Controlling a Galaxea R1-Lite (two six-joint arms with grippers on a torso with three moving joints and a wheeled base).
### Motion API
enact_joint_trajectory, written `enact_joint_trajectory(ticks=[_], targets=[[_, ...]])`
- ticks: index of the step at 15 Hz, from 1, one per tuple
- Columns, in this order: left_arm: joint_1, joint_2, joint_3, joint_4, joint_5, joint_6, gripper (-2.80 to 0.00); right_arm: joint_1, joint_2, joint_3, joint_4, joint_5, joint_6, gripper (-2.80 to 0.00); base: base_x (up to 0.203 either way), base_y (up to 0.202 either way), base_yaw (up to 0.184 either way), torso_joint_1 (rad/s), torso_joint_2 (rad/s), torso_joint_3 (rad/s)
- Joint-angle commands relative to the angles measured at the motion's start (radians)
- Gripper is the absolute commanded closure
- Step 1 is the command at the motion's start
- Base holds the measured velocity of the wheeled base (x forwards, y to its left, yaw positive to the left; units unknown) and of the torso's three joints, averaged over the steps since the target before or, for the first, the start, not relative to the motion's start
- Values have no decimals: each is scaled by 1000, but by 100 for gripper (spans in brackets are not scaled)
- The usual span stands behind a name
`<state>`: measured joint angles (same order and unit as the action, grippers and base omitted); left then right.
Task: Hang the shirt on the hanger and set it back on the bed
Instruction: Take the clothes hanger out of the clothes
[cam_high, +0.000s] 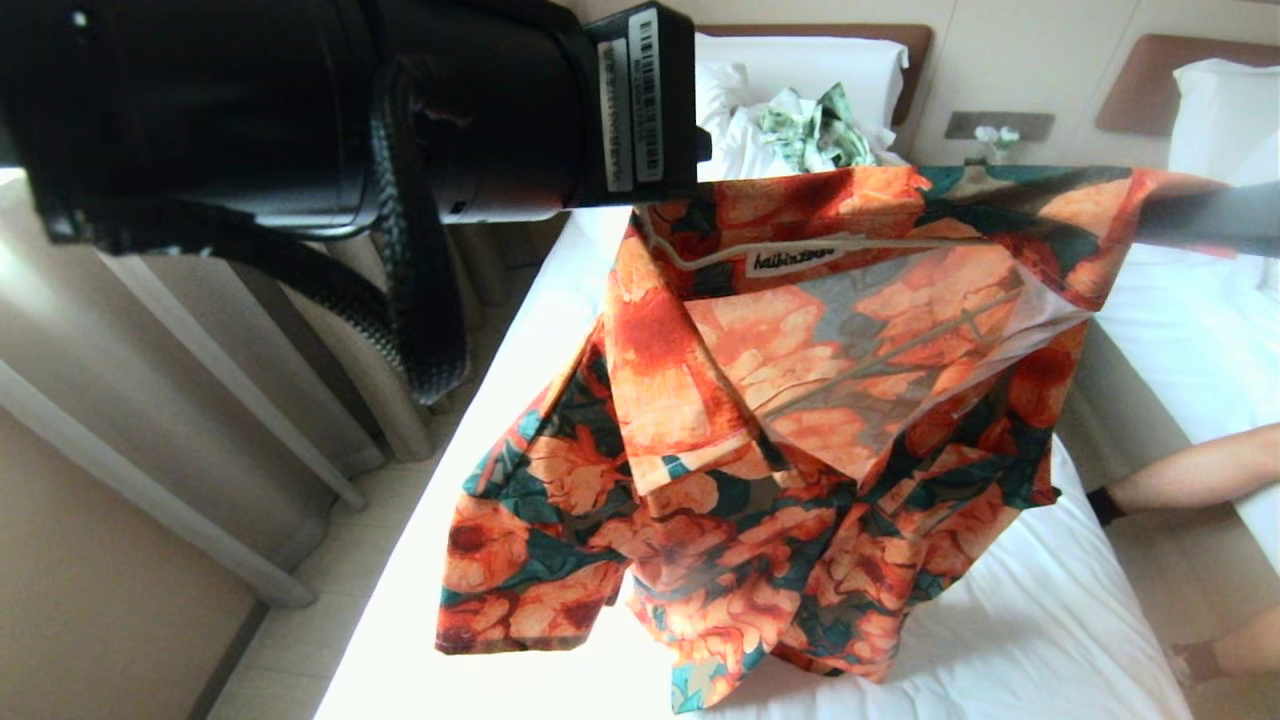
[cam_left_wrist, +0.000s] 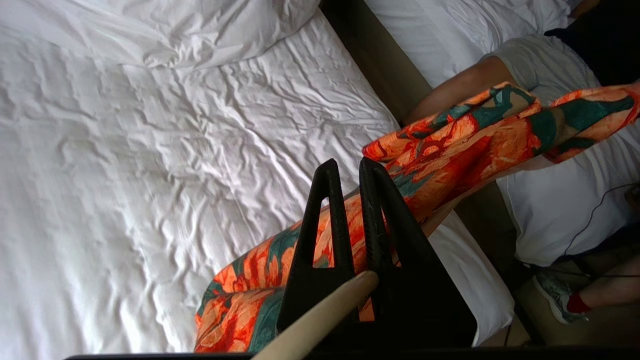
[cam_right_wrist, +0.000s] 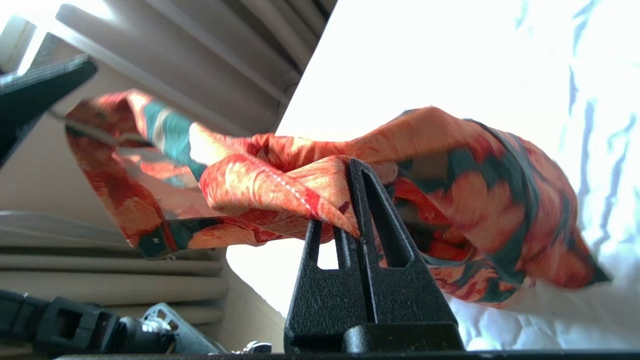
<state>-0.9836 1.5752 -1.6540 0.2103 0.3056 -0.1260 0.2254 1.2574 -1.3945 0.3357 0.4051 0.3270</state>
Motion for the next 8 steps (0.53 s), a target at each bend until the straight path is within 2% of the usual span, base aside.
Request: enact_joint_trajectory(ticks=[1, 5, 8], targets=[[-4, -37, 47, 0, 3, -5, 0, -29, -6, -4, 8, 3, 1, 0, 0, 0, 0, 0, 0, 0], [-1, -70, 54, 0, 8, -20, 0, -61, 6, 0, 22, 3, -2, 0, 0, 0, 0, 0, 0, 0], [-1, -103, 134, 1, 6, -21, 0, -77, 31, -12, 14, 3, -6, 0, 0, 0, 0, 0, 0, 0]])
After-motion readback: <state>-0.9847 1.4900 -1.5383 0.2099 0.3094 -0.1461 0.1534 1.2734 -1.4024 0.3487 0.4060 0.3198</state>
